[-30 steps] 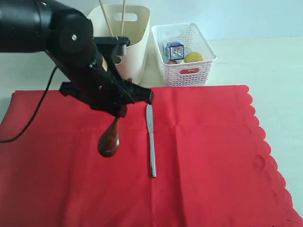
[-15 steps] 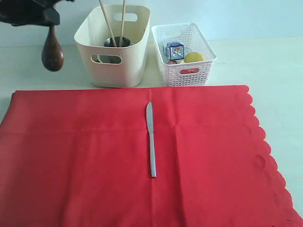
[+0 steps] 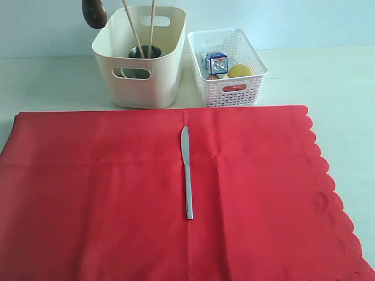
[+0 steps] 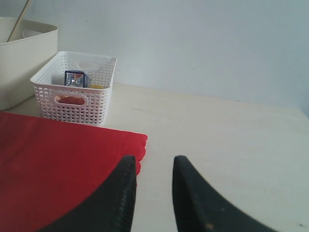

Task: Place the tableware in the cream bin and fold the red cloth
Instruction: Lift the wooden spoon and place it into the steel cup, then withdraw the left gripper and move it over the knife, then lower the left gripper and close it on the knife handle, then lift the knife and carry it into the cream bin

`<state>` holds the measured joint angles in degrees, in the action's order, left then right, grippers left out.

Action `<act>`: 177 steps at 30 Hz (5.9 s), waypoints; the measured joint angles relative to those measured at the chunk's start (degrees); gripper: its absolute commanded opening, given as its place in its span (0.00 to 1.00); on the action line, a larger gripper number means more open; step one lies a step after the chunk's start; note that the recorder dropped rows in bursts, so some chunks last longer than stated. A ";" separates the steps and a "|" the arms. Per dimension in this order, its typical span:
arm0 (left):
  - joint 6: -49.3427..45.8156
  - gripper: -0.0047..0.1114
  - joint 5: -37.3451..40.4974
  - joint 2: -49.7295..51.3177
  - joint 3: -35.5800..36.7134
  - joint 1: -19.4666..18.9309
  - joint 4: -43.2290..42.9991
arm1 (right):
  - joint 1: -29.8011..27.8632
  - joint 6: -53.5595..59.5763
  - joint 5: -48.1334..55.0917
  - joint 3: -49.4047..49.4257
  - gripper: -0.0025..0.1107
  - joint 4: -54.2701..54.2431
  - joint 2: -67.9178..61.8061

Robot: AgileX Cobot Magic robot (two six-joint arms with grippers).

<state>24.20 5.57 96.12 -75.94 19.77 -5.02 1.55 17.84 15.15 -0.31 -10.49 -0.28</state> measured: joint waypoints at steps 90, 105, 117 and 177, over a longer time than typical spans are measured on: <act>-5.42 0.43 45.07 15.11 -14.74 18.57 3.23 | 0.00 0.00 0.00 0.00 0.26 0.00 0.00; 11.66 0.44 37.25 19.54 -2.40 28.73 3.81 | 0.00 0.00 0.00 0.00 0.26 0.00 0.00; 12.98 0.44 32.99 24.17 -2.27 30.00 3.10 | 0.00 0.00 0.00 0.00 0.26 0.00 0.00; 13.83 0.04 15.31 2.56 -6.13 5.26 -21.51 | 0.00 0.00 0.00 0.00 0.26 0.00 0.00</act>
<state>38.03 20.89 98.68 -82.07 25.03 -26.53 1.55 17.84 15.15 -0.31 -10.49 -0.28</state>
